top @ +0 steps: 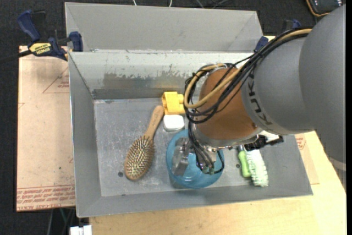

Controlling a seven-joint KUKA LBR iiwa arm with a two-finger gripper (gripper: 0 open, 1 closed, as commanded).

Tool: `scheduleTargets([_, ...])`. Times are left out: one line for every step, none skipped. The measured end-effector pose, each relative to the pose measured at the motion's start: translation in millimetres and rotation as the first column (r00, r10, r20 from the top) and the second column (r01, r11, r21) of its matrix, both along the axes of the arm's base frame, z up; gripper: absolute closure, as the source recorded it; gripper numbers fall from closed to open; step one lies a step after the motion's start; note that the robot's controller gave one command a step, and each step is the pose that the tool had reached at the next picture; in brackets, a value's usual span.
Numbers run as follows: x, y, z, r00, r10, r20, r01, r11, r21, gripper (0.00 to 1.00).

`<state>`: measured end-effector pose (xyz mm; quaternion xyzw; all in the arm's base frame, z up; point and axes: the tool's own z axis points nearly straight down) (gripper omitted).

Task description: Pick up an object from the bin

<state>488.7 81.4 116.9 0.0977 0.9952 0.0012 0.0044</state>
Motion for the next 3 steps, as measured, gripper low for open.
scheduleTargets([29.8,-67,42,0.994,-0.109,-0.011,0.109,0.994,0.004,1.00])
scheduleTargets([-1.9,-21,-40,0.959,0.285,-0.008,-0.285,0.959,0.005,1.00])
scheduleTargets([59.5,-46,17,0.985,-0.170,-0.008,0.170,0.985,0.005,1.00])
